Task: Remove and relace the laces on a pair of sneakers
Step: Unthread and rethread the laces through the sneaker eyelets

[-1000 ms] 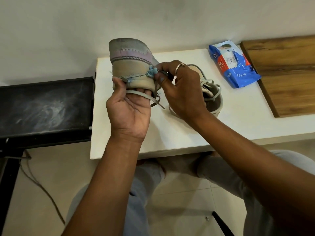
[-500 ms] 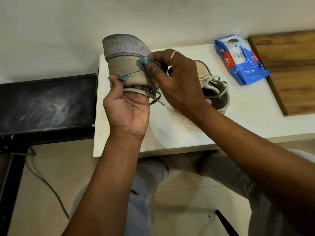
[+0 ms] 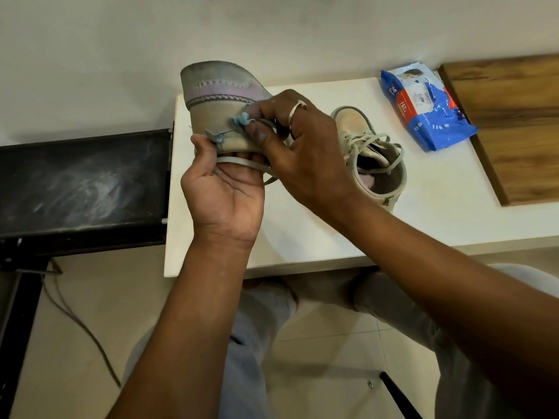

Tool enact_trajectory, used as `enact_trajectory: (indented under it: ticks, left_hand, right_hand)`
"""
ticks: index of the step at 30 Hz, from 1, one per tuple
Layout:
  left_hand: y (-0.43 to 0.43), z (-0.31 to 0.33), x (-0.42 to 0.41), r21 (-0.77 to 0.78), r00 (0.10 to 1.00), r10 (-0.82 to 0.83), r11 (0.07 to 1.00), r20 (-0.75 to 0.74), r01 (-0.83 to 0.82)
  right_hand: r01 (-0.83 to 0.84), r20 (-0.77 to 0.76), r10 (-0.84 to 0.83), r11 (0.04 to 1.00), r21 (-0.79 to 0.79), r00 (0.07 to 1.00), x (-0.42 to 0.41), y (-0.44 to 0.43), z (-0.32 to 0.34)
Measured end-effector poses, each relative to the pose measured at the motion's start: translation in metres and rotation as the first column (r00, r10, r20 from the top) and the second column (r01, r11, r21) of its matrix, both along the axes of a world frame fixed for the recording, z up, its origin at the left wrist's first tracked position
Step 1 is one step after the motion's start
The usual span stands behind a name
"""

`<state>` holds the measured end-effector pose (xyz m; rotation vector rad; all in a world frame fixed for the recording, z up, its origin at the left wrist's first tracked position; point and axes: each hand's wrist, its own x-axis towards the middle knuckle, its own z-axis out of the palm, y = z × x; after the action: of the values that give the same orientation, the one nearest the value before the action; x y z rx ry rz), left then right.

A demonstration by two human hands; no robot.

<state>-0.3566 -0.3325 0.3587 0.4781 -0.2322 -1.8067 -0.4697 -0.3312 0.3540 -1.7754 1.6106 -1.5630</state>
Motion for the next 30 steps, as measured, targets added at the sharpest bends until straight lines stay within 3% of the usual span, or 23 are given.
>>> enact_trajectory:
  ticks: [5, 14, 24, 30]
  left_hand:
    - [-0.002, -0.002, 0.002, 0.008, 0.999, 0.025, 1.0, -0.041, -0.024]
    - [0.0, -0.002, 0.004, -0.017, 1.0, -0.017, 1.0, -0.021, 0.016]
    - [0.008, 0.001, -0.007, 0.011, 0.998, -0.022, 1.0, -0.06, 0.023]
    - [-0.008, -0.007, 0.003, 0.008, 0.992, 0.091, 0.996, -0.091, -0.091]
  right_hand:
    - [0.028, -0.121, -0.033, 0.999, -0.038, 0.992, -0.009, 0.002, -0.011]
    - [-0.089, -0.429, -0.04, 0.957, -0.277, 0.902, -0.007, 0.008, -0.008]
    - [-0.06, -0.467, -0.129, 0.927, -0.369, 0.875, -0.003, 0.005, -0.006]
    - [-0.007, -0.331, -0.063, 0.978, -0.207, 0.942, -0.023, 0.002, -0.033]
